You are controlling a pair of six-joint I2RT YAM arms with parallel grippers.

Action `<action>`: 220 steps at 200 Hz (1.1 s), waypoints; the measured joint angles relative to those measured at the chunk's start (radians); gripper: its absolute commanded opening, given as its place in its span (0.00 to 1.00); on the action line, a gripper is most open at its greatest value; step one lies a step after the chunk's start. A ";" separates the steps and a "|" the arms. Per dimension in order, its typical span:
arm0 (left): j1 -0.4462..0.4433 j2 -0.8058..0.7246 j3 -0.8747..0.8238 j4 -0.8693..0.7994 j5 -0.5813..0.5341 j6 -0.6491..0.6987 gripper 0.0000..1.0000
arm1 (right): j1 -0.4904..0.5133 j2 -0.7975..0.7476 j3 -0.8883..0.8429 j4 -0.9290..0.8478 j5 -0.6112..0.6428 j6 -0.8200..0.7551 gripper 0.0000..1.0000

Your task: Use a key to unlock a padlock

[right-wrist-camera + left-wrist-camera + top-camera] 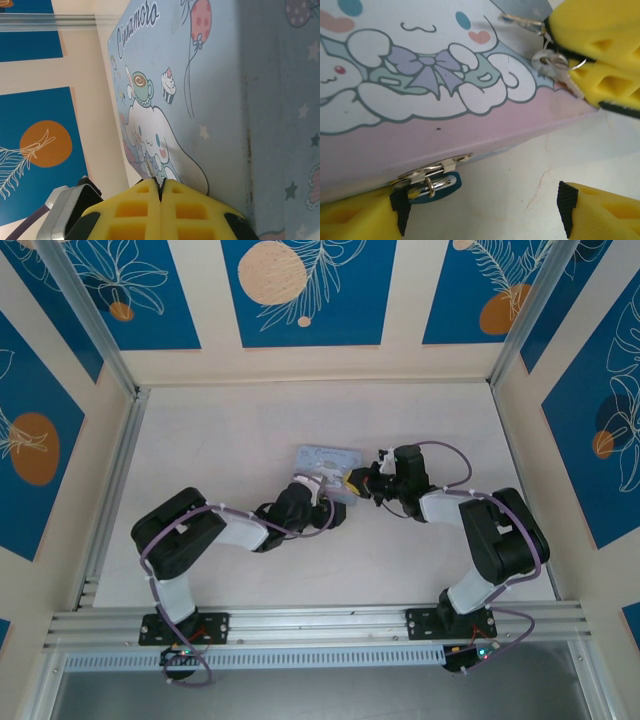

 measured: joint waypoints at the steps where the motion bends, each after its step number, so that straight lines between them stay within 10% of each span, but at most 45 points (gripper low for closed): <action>1: 0.000 0.001 0.000 0.003 0.000 -0.004 0.78 | 0.000 0.000 0.000 0.000 0.000 0.000 0.00; 220: 0.002 0.099 -0.011 0.264 0.018 -0.310 0.62 | -0.021 0.020 0.011 0.016 -0.019 0.000 0.00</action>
